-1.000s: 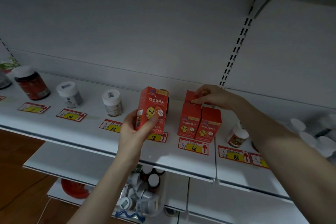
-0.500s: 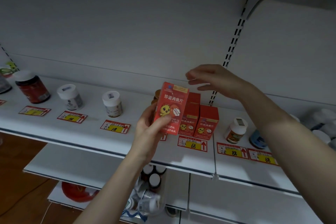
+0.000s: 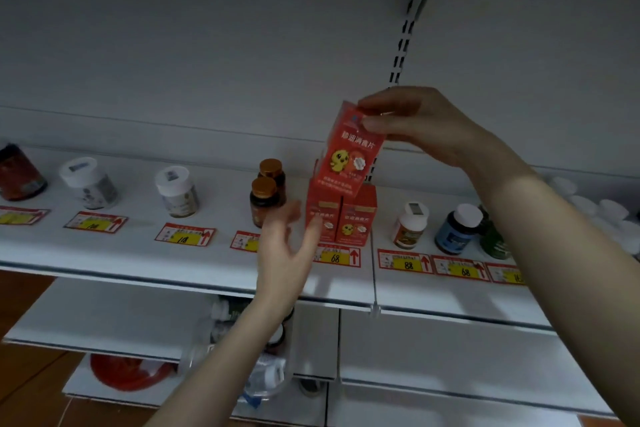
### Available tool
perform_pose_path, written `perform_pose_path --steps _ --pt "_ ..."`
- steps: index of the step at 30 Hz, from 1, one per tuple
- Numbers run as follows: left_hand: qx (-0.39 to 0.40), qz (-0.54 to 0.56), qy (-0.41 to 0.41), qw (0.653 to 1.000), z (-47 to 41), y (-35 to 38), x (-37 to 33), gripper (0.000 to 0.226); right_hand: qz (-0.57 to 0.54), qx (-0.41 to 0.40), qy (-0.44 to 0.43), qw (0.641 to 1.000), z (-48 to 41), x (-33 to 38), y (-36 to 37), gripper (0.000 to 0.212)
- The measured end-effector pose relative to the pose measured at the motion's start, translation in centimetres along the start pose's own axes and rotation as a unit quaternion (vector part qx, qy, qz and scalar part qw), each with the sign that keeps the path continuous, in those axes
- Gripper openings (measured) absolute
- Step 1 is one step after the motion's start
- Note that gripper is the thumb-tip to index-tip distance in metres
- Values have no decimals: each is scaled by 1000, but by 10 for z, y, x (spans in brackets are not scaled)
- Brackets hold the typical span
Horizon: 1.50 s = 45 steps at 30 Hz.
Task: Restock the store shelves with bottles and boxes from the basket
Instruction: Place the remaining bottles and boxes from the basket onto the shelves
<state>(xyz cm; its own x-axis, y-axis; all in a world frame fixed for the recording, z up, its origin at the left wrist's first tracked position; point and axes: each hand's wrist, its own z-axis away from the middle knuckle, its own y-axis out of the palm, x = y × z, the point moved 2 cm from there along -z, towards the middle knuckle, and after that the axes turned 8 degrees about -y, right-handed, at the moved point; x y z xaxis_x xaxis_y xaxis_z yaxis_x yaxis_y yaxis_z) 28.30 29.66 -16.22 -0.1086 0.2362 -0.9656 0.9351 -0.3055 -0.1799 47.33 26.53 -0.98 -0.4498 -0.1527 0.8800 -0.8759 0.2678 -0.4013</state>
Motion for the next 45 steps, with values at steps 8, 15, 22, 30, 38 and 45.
perform_pose_path --steps 8,15,22,30,38,45 --pt "7 -314 170 934 36 10 93 32 74 -139 -32 987 -21 -39 -24 35" --pt "6 -332 189 924 34 11 103 24 64 -76 80 992 -27 -94 -8 39" --pt "2 -320 200 926 34 12 105 21 49 -33 140 988 -25 -123 10 38" --pt "2 -320 197 927 33 11 104 21 22 11 172 985 -32 -139 19 37" --pt "4 -325 200 924 34 12 104 23 27 -21 185 982 -32 -142 24 33" --pt "10 -346 182 921 35 11 99 29 57 -48 169 983 -32 -142 29 33"
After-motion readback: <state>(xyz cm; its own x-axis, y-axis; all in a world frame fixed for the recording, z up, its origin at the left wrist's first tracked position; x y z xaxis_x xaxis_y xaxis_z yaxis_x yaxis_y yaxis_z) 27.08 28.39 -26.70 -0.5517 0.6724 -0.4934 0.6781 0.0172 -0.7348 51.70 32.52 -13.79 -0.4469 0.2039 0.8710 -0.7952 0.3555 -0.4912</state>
